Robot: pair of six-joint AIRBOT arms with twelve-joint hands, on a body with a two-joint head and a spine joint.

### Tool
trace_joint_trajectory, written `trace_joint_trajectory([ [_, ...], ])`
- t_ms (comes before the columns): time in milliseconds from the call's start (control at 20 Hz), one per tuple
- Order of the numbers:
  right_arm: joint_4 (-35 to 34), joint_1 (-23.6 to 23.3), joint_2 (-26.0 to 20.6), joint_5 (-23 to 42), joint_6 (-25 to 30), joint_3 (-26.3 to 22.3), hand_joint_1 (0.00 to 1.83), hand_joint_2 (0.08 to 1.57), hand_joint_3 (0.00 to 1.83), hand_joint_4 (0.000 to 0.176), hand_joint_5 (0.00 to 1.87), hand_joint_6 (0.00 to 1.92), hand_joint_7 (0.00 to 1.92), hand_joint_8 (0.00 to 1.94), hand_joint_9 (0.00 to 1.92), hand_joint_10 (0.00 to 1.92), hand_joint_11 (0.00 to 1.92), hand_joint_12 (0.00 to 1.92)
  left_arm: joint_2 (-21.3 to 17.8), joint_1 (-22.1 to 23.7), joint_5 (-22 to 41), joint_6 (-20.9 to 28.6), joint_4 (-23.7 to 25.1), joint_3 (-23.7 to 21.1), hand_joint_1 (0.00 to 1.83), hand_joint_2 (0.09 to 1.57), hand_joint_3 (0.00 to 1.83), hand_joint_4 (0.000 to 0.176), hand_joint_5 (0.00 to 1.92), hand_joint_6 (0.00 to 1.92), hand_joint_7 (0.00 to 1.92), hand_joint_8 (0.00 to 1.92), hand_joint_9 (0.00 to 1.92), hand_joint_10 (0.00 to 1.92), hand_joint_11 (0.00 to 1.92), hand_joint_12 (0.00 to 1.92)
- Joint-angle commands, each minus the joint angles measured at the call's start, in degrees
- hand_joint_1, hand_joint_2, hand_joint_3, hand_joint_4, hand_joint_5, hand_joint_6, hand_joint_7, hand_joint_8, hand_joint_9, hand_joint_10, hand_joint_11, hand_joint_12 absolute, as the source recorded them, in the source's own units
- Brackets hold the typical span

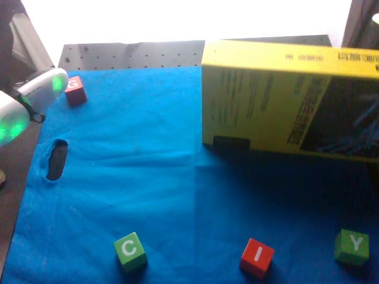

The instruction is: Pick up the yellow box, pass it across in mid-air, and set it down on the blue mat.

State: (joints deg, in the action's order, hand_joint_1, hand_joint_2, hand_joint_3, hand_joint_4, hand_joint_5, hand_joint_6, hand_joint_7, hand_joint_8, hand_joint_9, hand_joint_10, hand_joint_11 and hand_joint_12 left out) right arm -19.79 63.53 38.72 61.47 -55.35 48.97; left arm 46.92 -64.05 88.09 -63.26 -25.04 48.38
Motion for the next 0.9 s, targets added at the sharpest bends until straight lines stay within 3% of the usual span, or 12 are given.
trace_joint_trajectory([
  [0, 0.13, -0.37, -0.32, 7.08, 0.25, 0.49, 0.41, 1.20, 0.00, 0.090, 0.00, 0.00, 0.00, 0.00, 0.00, 0.00, 0.00, 0.10, -0.07, 0.04, 7.26, 0.15, 1.15, -0.14, 0.49, 1.28, 0.01, 0.112, 0.00, 0.00, 0.00, 0.00, 0.00, 0.00, 0.00, 0.00],
  [50, 0.27, -0.37, -0.33, 7.15, 0.25, 0.53, 0.42, 1.21, 0.01, 0.110, 0.00, 0.00, 0.00, 0.00, 0.00, 0.00, 0.00, 0.02, -0.07, 0.01, 7.27, 0.15, 1.15, -0.14, 0.48, 1.29, 0.01, 0.099, 0.00, 0.00, 0.00, 0.00, 0.00, 0.00, 0.00, 0.00],
  [150, 0.56, -0.38, -0.39, 7.91, 0.25, 0.54, 0.44, 1.21, 0.00, 0.118, 0.00, 0.00, 0.00, 0.00, 0.00, 0.00, 0.00, 0.00, -0.07, -0.02, 7.34, 0.15, 1.15, -0.15, 0.47, 1.29, 0.01, 0.100, 0.00, 0.00, 0.00, 0.00, 0.00, 0.00, 0.00, 0.00],
  [200, 0.71, -0.38, -0.59, 8.90, 0.25, 0.52, 0.40, 1.21, 0.00, 0.125, 0.00, 0.00, 0.00, 0.00, 0.00, 0.00, 0.00, 0.00, -0.07, -0.05, 7.34, 0.15, 1.10, -0.14, 0.48, 1.29, 0.00, 0.103, 0.00, 0.00, 0.00, 0.00, 0.00, 0.00, 0.00, 0.00],
  [250, 0.76, -0.38, -0.72, 9.48, 0.25, 0.49, 0.38, 1.21, 0.00, 0.146, 0.00, 0.00, 0.00, 0.00, 0.00, 0.00, 0.00, 0.00, -0.05, -0.07, 7.34, 0.15, 1.02, -0.14, 0.48, 1.29, 0.00, 0.107, 0.00, 0.00, 0.00, 0.00, 0.00, 0.00, 0.00, 0.00],
  [300, 0.84, -0.38, -0.90, 10.23, 0.26, 0.43, 0.37, 1.20, 0.00, 0.147, 0.00, 0.00, 0.00, 0.00, 0.00, 0.00, 0.00, 0.00, 0.00, -0.12, 7.34, 0.15, 0.94, -0.14, 0.45, 1.27, 0.00, 0.122, 0.00, 0.00, 0.00, 0.00, 0.00, 0.00, 0.00, 0.00],
  [400, 1.10, -0.38, -1.44, 11.71, 0.30, 0.15, 0.30, 1.17, 0.00, 0.165, 0.00, 0.00, 0.00, 0.00, 0.00, 0.00, 0.00, 0.00, 0.05, -0.17, 7.32, 0.15, 0.89, -0.14, 0.43, 1.26, 0.00, 0.132, 0.00, 0.00, 0.00, 0.00, 0.00, 0.00, 0.00, 0.00],
  [500, 1.47, -0.38, -2.10, 14.36, 0.31, -0.56, 0.41, 1.19, 0.00, 0.143, 0.00, 0.00, 0.00, 0.00, 0.00, 0.00, 0.00, 0.00, 0.03, -0.21, 7.43, 0.15, 0.89, -0.14, 0.41, 1.26, 0.00, 0.132, 0.00, 0.00, 0.00, 0.00, 0.00, 0.00, 0.00, 0.00],
  [550, 1.92, -0.31, -2.62, 17.42, 0.31, -1.46, 0.39, 1.19, 0.00, 0.116, 0.00, 0.00, 0.00, 0.00, 0.00, 0.00, 0.00, 0.00, -0.05, -0.23, 7.85, 0.15, 0.89, -0.15, 0.44, 1.27, 0.00, 0.128, 0.00, 0.00, 0.00, 0.00, 0.00, 0.00, 0.00, 0.00],
  [650, 2.48, -0.01, -3.21, 21.18, 0.31, -2.30, 0.31, 1.19, 0.00, 0.124, 0.00, 0.00, 0.00, 0.00, 0.00, 0.00, 0.00, 0.00, -0.21, -0.33, 8.41, 0.14, 0.93, -0.18, 0.45, 1.26, 0.00, 0.120, 0.00, 0.00, 0.00, 0.00, 0.00, 0.00, 0.00, 0.00],
  [750, 3.01, 0.51, -4.04, 24.90, 0.30, -3.08, 0.31, 1.21, 0.01, 0.124, 0.00, 0.00, 0.00, 0.00, 0.00, 0.00, 0.00, 0.00, -0.49, -0.47, 9.32, 0.14, 1.00, -0.23, 0.44, 1.27, 0.00, 0.156, 0.00, 0.00, 0.00, 0.00, 0.00, 0.00, 0.00, 0.00],
  [850, 3.42, 0.96, -4.42, 27.77, 0.30, -3.64, 0.39, 1.20, 0.00, 0.093, 0.00, 0.00, 0.00, 0.00, 0.00, 0.00, 0.00, 0.00, -0.80, -0.51, 10.17, 0.13, 1.14, -0.34, 0.39, 1.27, 0.00, 0.161, 0.00, 0.00, 0.00, 0.00, 0.00, 0.00, 0.00, 0.00],
])
